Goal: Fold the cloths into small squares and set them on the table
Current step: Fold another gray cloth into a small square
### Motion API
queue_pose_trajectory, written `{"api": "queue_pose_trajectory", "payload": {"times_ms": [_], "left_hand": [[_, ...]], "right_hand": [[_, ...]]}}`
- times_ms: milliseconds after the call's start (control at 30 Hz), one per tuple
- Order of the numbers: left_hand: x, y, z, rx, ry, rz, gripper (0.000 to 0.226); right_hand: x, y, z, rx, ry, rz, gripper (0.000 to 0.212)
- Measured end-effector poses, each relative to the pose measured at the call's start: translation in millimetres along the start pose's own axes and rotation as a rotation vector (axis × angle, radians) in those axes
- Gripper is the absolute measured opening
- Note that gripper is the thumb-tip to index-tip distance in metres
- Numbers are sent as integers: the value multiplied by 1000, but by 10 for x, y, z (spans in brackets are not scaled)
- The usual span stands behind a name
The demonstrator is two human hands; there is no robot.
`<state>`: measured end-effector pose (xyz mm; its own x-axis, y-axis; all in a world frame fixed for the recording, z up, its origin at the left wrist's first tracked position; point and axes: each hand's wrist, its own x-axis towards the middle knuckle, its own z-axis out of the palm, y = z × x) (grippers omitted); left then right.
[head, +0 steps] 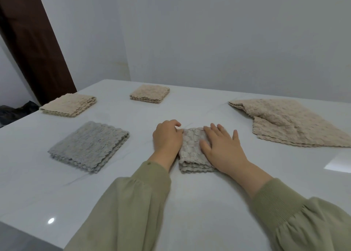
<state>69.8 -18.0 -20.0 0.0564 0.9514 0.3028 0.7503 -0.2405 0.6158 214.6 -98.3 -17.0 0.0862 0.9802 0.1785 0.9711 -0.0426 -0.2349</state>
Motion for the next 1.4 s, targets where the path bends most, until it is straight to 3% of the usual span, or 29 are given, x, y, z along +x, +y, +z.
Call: {"api": "queue_pose_trajectory", "payload": {"times_ms": [100,167,233,300,367,667,833,933,1167,1400], "left_hand": [[-96,86,-147,-77,140,238,27],[-184,197,-209,38,67,395,34],[-284,229,-154,258,-180,433,46],[-334,175,-90,429,-461,353,54],[-335,126,-58,482,-555,305,55],[-348,43,-76,441,-538,276,56],[-527,64,-130,292,-149,443,49],[-704,236,-146,185,34,574,60],[-947,475,79,516,-370,370,65],[-630,504,240,499,-369,334,63]], "right_hand": [[-43,-4,-120,209,306,25,49],[-53,-13,-156,177,399,3,54],[-55,-7,-90,26,239,-28,52],[-45,21,5,-59,-44,-10,52],[-23,61,26,-70,-165,5,53],[-41,215,12,-16,-168,69,56],[-182,213,-28,117,-8,32,50],[-308,242,-65,160,44,59,49],[-341,470,-133,195,292,185,46],[-14,656,-139,110,352,232,51]]}}
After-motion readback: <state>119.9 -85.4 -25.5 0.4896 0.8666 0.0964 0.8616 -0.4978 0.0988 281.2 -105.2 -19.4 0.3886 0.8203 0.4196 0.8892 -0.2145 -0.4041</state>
